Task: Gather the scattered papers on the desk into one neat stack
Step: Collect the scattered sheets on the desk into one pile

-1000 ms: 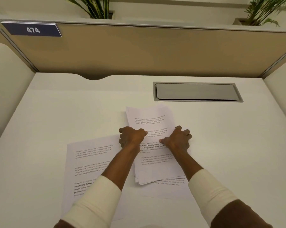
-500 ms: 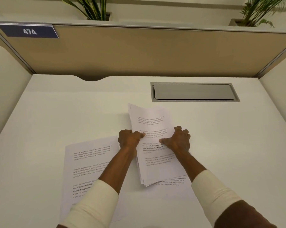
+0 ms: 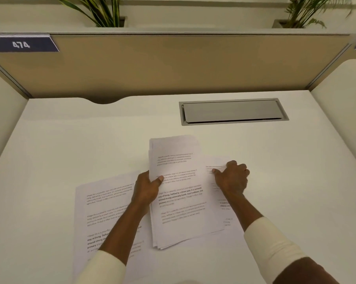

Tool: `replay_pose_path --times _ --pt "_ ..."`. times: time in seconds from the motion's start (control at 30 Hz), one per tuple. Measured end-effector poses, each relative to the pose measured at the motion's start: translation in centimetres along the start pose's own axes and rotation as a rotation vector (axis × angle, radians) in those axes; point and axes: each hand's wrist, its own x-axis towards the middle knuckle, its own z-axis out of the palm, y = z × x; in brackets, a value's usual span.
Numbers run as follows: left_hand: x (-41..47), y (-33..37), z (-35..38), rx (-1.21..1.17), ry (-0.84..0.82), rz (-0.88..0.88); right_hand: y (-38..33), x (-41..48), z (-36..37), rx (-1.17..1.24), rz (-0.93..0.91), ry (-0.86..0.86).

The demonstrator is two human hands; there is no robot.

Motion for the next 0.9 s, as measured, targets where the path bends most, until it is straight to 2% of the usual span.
replay_pose_path --times 0.13,0.33,0.47,0.63,0.73,0.8,0.9 --pt "-1.4 -2.3 -1.2 -0.101 0.042 -0.025 -0.2 -0.3 -0.4 -0.07 -0.011 -0.05" --pt "-3.9 -5.0 -3.5 -0.149 0.068 -0.05 0.3 -0.8 -0.2 -0.207 0.019 -0.017" --pt "-5.5 -6.8 -5.2 -0.13 0.055 -0.057 0.1 -0.7 -0.1 -0.145 0.016 -0.062" --pt "-7.1 -7.9 -6.3 -0.197 0.009 -0.078 -0.5 -0.1 -0.1 0.039 0.079 -0.145" --pt "-7.6 -8.2 -6.6 -0.294 -0.055 -0.112 0.5 0.0 -0.1 0.288 0.041 -0.181" --pt "-8.0 -8.2 -6.6 -0.331 -0.105 -0.116 1.7 -0.3 -0.4 0.538 -0.023 -0.259" --pt "-8.5 -7.4 -6.3 -0.351 -0.189 -0.085 3.7 -0.6 -1.3 0.767 -0.252 -0.446"
